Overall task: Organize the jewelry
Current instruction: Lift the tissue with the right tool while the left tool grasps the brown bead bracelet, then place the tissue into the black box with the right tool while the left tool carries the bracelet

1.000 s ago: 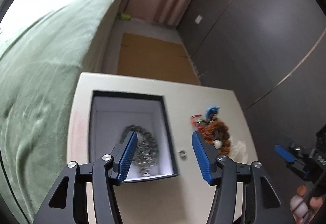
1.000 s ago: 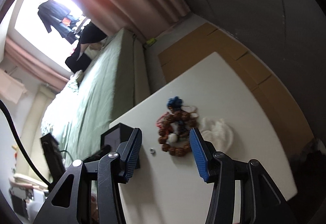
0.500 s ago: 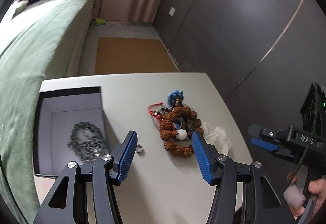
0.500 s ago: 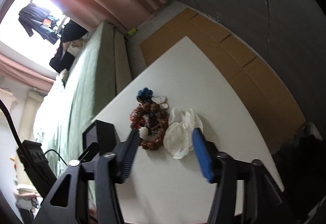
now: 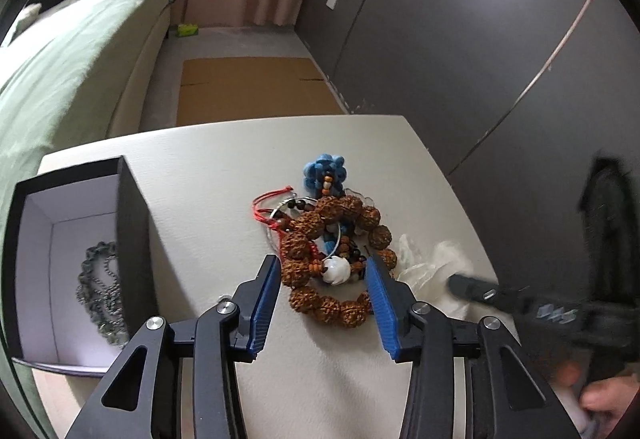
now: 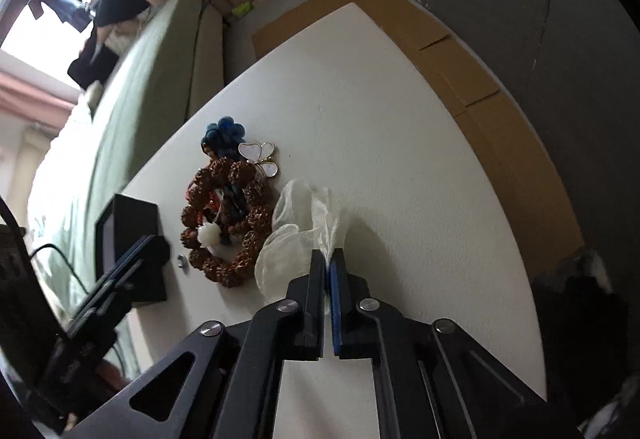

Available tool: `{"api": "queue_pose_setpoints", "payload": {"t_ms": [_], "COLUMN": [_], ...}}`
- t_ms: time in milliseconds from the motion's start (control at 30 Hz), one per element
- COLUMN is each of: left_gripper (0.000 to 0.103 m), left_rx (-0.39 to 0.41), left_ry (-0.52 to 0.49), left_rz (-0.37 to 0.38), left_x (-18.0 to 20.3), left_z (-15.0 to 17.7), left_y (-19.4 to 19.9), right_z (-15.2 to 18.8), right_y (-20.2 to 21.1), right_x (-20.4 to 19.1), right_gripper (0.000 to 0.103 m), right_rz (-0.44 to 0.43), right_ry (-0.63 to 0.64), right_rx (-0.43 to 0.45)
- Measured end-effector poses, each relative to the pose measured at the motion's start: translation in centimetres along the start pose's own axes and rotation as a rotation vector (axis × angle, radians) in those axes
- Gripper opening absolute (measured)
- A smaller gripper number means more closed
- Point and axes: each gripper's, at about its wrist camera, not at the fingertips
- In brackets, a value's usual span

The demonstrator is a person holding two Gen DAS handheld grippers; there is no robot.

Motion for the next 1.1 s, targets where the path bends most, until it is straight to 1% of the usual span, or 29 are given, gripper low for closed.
{"api": "queue_pose_setpoints", "payload": {"t_ms": [133,233,333,400,500,633,733,767,867,967,1100], "left_gripper": [0.044,0.044,0.044,0.044,0.044,0.043,0.028,0.019,0.019,0.019,0.019], "left_rx": [0.0,0.011,0.023,0.017,0.0,-0.012,-0.018,-0.012,-0.011,0.009,0.043], "left_ry": [-0.016,-0.043,-0.073,-0.091,-0.103,-0.083,-0.091,-0.102,-0.124,-0.138,-0.131], "left_rz": [-0.037,-0.082,-0.126,-0.166,-0.199,-0.173,-0.151,-0.158,-0.147,-0.138,-0.112], "left_x": [0.5,1.0,1.6,1.7,1.7,1.2,1.1,1.1,1.4,1.6,1.6], "left_z": [0.3,0.6,0.8,1.0,1.4,1.3,1.4,1.5,1.8,1.9,1.6], "left_y": [-1.2,-1.8,-2.2,-2.8,-3.6,-3.9,-3.9,-3.7,-3.3,-2.4,-0.6], "right_z": [-0.2,-0.3,-0.4,-0.5,-0.8,-0.7,-0.8,-0.8,-0.9,-0.9,-0.9], "right_y": [2.6,4.0,5.0,5.5,5.9,5.9,5.9,6.0,6.0,6.0,5.9], "right_x": [0.5,1.0,1.2,1.3,1.2,1.3,1.0,1.0,0.7,0.4,0.1], "right_gripper": [0.004,0.004,0.004,0.004,0.004,0.004,0.004,0.004,0.004,0.004,0.004], "right_rz": [-0.027,-0.047,-0.059,-0.062,-0.064,-0.067,-0.071,-0.072,-0.075,-0.073,-0.073], "right_ry": [-0.008,-0.022,-0.031,-0.031,-0.032,-0.029,-0.024,-0.022,-0.019,-0.015,-0.009], "right_rx": [0.087,0.128,0.156,0.17,0.174,0.171,0.17,0.171,0.175,0.178,0.179]}}
Point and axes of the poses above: each gripper's, at about its wrist camera, not at the fingertips, and y roughly against the way its jaws point, x to its right, z to its underside, and after that the axes turned 12 degrees about y, right-handed
